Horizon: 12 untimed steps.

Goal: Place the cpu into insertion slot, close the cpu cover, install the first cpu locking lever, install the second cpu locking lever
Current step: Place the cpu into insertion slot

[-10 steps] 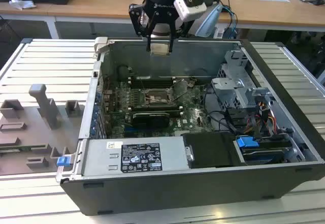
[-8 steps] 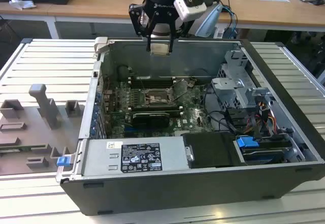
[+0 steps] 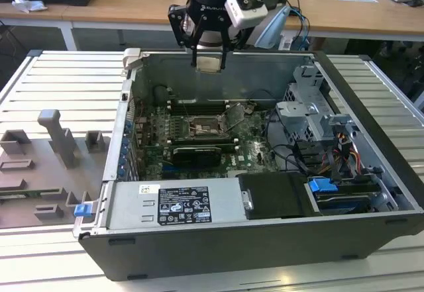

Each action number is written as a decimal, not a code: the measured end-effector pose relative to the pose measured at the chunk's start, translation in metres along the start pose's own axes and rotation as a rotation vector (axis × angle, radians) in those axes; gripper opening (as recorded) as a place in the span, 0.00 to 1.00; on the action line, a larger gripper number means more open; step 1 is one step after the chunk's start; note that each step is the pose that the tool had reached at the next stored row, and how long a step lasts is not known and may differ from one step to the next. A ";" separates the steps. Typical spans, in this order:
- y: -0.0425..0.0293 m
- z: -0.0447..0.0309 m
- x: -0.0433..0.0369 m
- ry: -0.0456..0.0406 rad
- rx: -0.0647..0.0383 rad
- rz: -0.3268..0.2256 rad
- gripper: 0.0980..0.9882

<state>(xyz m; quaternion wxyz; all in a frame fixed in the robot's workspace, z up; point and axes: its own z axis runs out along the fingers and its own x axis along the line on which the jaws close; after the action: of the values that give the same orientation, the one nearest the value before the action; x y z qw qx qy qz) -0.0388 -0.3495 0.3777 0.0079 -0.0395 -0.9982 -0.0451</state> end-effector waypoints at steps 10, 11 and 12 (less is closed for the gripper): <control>-0.0001 0.0005 0.0000 -0.0132 -0.003 0.147 0.49; -0.0001 0.0005 0.0000 -0.0141 -0.003 0.157 0.49; -0.0001 0.0005 0.0000 -0.0149 -0.003 0.166 0.49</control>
<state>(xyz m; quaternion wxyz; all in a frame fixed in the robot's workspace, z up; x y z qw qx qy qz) -0.0388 -0.3495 0.3772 0.0041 -0.1224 -0.9914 -0.0455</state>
